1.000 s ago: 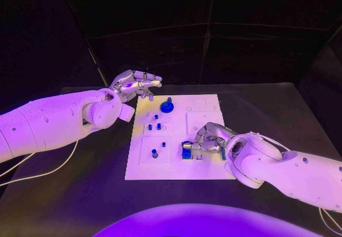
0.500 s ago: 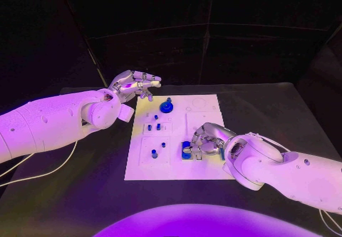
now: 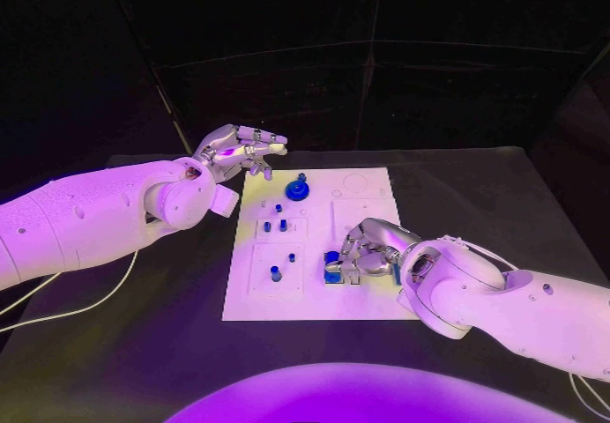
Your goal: Assemble the parts on the task board
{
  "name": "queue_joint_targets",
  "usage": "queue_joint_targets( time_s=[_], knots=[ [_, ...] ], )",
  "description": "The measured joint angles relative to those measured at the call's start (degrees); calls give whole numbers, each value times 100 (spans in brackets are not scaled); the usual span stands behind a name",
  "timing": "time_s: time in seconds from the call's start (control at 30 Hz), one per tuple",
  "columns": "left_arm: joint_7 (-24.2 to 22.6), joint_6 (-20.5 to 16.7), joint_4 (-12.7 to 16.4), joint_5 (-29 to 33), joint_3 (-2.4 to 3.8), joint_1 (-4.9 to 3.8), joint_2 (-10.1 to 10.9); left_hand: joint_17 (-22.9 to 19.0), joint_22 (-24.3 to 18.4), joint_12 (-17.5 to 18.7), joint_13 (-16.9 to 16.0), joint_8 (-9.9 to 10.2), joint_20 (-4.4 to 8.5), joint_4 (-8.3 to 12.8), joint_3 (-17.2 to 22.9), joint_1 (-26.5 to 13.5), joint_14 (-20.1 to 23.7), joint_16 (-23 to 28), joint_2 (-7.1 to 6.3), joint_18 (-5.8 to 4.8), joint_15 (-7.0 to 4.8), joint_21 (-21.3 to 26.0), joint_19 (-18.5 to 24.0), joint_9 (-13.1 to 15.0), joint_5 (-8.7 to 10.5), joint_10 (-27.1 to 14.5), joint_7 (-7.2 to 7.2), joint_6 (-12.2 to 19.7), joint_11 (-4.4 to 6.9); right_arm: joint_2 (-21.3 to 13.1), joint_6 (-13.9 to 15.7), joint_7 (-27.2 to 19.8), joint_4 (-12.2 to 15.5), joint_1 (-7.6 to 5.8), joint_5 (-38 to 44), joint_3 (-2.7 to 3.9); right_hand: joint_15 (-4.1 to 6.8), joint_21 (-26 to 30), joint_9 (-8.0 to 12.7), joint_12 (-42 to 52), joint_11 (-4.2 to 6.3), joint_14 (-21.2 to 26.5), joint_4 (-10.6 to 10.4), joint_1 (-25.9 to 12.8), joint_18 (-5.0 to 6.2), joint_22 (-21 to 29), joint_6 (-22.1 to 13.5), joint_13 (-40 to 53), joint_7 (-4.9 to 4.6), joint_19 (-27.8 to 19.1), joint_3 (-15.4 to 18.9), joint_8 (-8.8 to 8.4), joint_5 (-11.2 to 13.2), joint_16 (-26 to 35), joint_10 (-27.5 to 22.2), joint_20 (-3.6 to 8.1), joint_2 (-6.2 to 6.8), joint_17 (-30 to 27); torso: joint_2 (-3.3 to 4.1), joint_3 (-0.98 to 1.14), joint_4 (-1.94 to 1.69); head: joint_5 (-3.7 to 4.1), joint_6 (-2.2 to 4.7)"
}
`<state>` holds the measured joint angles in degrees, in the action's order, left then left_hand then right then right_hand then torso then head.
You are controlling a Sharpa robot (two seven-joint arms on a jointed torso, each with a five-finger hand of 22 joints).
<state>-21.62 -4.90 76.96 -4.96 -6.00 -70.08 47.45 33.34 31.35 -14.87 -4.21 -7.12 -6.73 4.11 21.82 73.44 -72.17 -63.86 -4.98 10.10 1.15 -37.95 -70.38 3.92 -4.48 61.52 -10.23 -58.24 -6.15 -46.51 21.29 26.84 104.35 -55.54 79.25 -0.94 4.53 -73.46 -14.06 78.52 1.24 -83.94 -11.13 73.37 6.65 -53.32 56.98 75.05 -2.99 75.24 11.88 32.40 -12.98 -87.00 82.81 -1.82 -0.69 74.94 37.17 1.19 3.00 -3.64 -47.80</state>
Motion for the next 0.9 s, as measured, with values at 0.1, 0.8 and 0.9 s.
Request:
queue_joint_targets(
  time_s=[0.1, 0.8, 0.9],
  knots=[
    [2, 1, 1, 0, 0, 0, 2, 0, 0, 0, 0, 0, 0, 0, 0, 0, 0, 0, 0, 0, 0, 0, 0, 0, 0, 0, 0, 0, 0, 7, -37, 0, -9, 0, 22, 0, 0, -16, -9, 4, 29, 0, 118, 166, -2, -15, 22, 11, 22, 0, -42, 36, 44, 0, 29, 0, -11, 0, 0, -1, -3, -1, -2],
    [7, 7, -2, 0, 0, 0, 2, 1, 1, 0, 0, 0, 0, 0, 0, 0, 0, 0, 0, 0, 0, 0, 0, 1, 0, 0, 0, 0, 0, 8, -215, 197, -62, -1, 390, 0, 38, -15, -7, 12, 43, 0, 541, 741, -1, -60, 63, 666, 63, 21, -262, 38, 482, -1, 43, 21, -199, -1, 0, 0, 2, -14, -14],
    [7, 8, -2, 0, 0, 0, 1, 1, 1, 0, 0, 0, 0, 0, 0, 0, 0, 0, 0, 0, 0, 0, 0, 1, 0, 0, 0, 0, 0, 8, -233, 205, -64, -1, 411, 0, 38, -16, -7, 12, 43, 0, 562, 741, -1, -61, 63, 670, 63, 21, -251, 37, 491, -1, 44, 21, -199, -1, -1, 0, 3, -16, -14]
  ],
)
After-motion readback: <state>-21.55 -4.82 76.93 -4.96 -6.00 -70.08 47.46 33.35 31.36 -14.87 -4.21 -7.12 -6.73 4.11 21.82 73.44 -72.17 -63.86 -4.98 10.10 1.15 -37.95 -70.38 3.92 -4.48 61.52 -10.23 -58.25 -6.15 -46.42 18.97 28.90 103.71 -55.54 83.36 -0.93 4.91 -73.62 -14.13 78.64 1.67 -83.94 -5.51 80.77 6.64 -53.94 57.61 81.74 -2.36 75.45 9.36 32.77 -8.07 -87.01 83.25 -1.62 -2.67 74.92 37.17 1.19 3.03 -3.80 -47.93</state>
